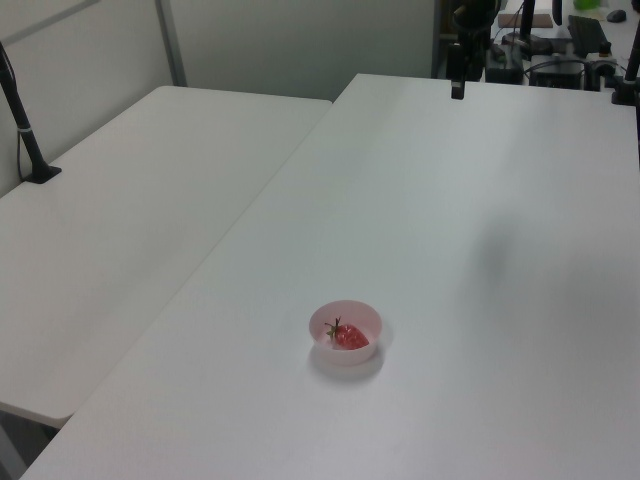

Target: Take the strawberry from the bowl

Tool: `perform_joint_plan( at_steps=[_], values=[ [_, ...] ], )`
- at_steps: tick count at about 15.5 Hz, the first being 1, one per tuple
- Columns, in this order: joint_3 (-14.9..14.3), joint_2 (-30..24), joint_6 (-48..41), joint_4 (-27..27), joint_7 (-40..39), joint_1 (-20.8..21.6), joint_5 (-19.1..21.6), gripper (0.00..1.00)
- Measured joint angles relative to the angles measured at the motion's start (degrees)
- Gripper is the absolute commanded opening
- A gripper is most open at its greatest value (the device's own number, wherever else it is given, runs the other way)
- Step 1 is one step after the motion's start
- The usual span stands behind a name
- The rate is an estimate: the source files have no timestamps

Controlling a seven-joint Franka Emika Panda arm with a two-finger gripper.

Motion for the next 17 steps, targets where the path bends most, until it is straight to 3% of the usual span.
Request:
perform_joint_plan(
  at_steps=[7, 12, 15, 17],
  values=[
    [0.08, 0.25, 0.09, 0.97, -0.12, 0.0, 0.0, 1.0],
    [1.0, 1.67, 0.11, 2.22, -4.74, 0.21, 0.04, 1.0],
    [3.35, 4.46, 0.98, 3.98, -5.41, 2.18, 2.53, 1.0],
    [3.78, 8.03, 3.66, 6.4, -5.31, 6.07, 6.2, 0.96]
  ],
)
